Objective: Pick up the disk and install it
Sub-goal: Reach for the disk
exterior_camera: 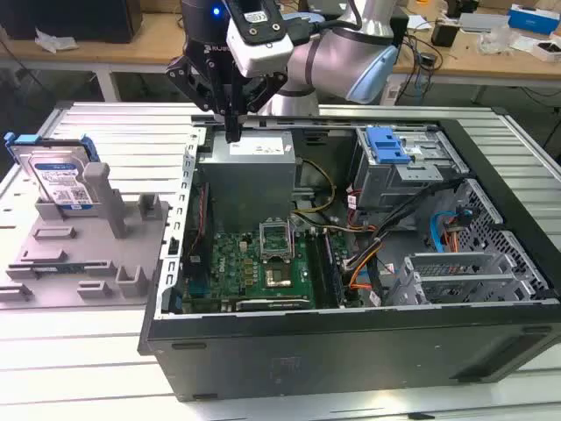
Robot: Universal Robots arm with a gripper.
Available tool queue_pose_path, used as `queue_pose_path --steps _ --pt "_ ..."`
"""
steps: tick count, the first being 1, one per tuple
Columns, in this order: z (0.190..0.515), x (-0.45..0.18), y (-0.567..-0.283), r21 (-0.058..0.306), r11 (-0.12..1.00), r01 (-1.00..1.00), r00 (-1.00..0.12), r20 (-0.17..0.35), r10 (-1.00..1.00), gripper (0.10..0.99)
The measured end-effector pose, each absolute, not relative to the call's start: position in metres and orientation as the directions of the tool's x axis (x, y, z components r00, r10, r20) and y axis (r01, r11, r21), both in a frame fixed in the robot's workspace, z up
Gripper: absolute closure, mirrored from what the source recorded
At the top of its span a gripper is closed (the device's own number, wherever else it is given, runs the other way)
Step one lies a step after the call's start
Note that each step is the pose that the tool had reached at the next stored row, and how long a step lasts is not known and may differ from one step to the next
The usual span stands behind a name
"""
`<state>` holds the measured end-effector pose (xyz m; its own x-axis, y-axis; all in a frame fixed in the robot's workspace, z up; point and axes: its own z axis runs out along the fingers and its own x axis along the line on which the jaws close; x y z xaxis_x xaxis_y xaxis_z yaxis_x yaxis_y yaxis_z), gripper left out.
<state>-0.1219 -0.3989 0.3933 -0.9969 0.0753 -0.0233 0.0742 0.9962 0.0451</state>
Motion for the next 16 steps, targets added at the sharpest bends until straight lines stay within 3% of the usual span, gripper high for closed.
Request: queue_pose_path --steps 7,16 --pt "0.393 -0.122 -0.399 0.045 0.996 0.074 -0.997 -0.023 0.075 0.980" --pt "0.387 -0.172 -0.379 0.044 0.996 0.074 -0.997 -0.023 0.075 0.980"
